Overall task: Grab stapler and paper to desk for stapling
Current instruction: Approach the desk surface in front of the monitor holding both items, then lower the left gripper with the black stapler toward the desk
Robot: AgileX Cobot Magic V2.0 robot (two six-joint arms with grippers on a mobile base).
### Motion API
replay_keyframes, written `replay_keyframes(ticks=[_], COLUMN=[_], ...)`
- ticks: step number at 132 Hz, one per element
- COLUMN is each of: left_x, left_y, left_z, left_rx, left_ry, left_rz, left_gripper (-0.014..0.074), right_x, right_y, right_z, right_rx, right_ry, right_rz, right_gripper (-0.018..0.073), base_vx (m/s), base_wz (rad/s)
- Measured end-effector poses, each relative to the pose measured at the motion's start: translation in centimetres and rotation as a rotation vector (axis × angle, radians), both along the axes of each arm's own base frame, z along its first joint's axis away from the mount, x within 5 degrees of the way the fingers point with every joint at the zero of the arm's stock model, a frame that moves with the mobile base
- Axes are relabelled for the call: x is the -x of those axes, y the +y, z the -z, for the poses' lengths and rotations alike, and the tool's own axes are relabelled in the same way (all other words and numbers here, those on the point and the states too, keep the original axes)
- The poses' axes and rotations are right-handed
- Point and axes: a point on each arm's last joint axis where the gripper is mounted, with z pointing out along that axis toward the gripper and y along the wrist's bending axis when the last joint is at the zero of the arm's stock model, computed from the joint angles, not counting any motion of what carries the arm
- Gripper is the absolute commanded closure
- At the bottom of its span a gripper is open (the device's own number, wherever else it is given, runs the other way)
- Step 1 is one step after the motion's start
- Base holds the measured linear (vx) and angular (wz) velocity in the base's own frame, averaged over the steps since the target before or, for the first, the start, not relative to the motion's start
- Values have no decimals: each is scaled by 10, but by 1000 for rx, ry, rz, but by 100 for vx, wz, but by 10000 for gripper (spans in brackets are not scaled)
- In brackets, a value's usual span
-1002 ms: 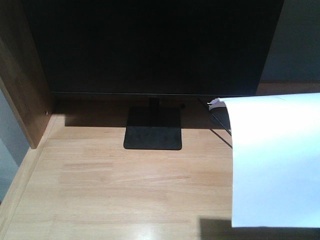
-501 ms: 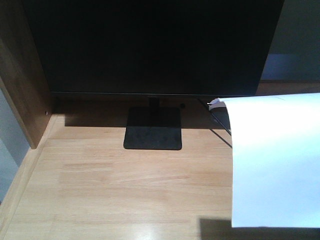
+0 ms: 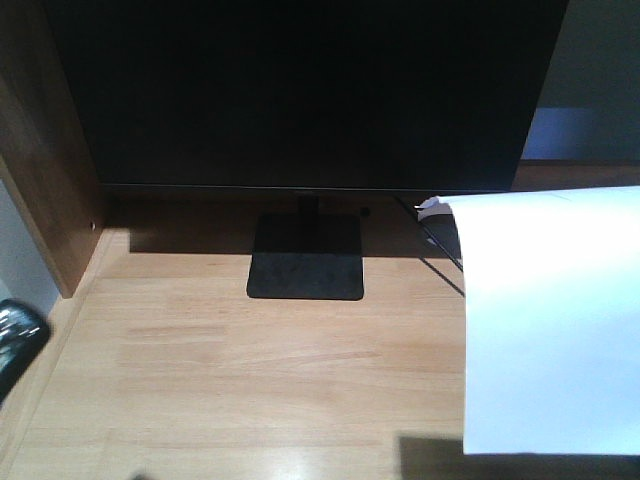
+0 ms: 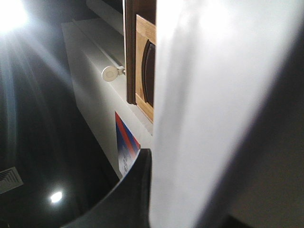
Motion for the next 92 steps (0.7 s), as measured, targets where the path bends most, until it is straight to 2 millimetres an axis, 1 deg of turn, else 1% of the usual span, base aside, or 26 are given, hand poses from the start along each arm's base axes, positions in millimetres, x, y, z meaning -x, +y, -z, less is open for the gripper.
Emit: replay_keyframes(ticks=[1, 26, 36, 37, 39, 60, 61, 71, 92], left_x=[-5, -50, -67, -72, -75, -102, -105, -115, -135], left_y=[-3, -31, -43, -46, -49, -71, -73, -82, -90], left_z=[0, 6, 12, 14, 16, 31, 33, 38, 50], left_rx=[-11, -107, -147, -160, -161, -270, -282, -332, -422], left_ry=[12, 32, 48, 60, 70, 98, 104, 100, 127], left_rz=[-1, 34, 62, 69, 77, 168, 178, 227, 326], left_gripper=[603, 603, 603, 603, 603, 603, 603, 603, 603], right_x=[0, 0, 0, 0, 0, 0, 0, 0, 0], right_y=[0, 0, 0, 0, 0, 0, 0, 0, 0], right_z=[0, 0, 0, 0, 0, 0, 0, 0, 0], right_rx=[0, 0, 0, 0, 0, 0, 0, 0, 0], right_ry=[0, 0, 0, 0, 0, 0, 0, 0, 0], right_rz=[0, 0, 0, 0, 0, 0, 0, 0, 0], right_gripper=[565, 565, 565, 565, 565, 565, 565, 565, 565], base_vx=[0, 0, 0, 0, 0, 0, 0, 0, 0], base_wz=[0, 0, 0, 0, 0, 0, 0, 0, 0])
